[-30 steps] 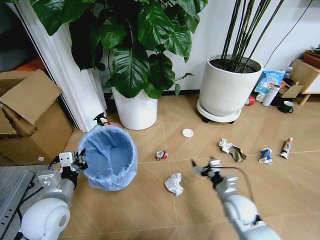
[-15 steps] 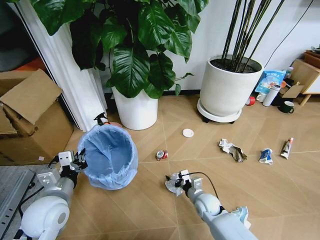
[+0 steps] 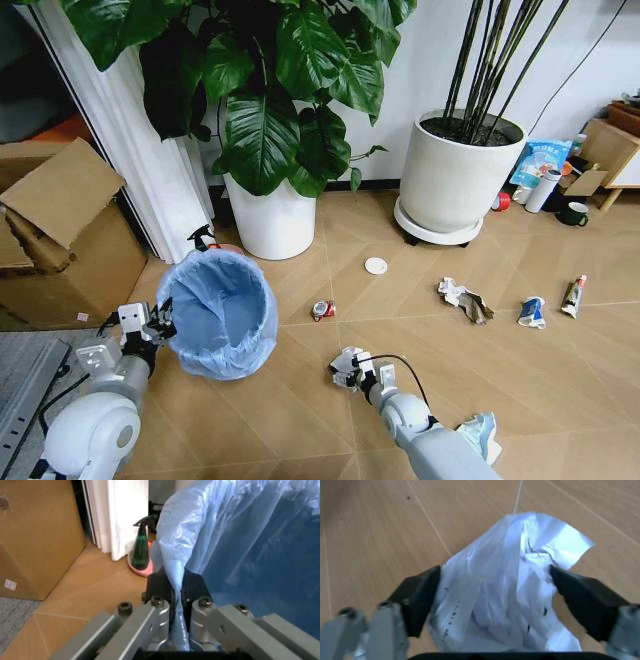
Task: Pick up the trash bin and place the garbage on the floor into it.
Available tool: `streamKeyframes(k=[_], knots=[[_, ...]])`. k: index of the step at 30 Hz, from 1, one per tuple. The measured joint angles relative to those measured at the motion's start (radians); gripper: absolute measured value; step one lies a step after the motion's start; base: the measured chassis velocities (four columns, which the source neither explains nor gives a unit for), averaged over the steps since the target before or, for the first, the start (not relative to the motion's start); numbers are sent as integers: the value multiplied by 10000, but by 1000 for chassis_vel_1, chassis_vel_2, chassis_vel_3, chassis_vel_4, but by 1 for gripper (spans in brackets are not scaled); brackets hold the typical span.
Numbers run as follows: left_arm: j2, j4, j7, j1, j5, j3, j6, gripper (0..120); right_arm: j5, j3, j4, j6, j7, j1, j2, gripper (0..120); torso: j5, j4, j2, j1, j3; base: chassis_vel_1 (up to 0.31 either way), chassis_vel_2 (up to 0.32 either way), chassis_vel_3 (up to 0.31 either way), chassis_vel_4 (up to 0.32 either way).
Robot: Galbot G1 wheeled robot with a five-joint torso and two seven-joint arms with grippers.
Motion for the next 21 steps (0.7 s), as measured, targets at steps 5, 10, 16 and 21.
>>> streamKeyframes(k=[5, 10, 16, 21], knots=[[26, -97, -13, 29, -24, -25, 5, 0, -138, 115, 7, -2, -8, -36, 74, 62, -1, 0, 0, 0, -1, 0, 0, 0, 0], [55, -192, -13, 58, -30, -26, 5, 0, -345, 294, 40, 62, 48, -178, 133, 41, -1, 0, 0, 0, -1, 0, 0, 0, 0], [108, -235, -24, 63, -101, -27, 78, 0, -544, 486, 141, 101, 131, -266, 200, 20, -1, 0, 0, 0, -1, 0, 0, 0, 0], [154, -234, -32, 61, -153, -2, 179, 0, -769, 662, 310, 151, 242, -326, 247, 5, 0, 1, 0, 0, 0, 0, 0, 0, 0]])
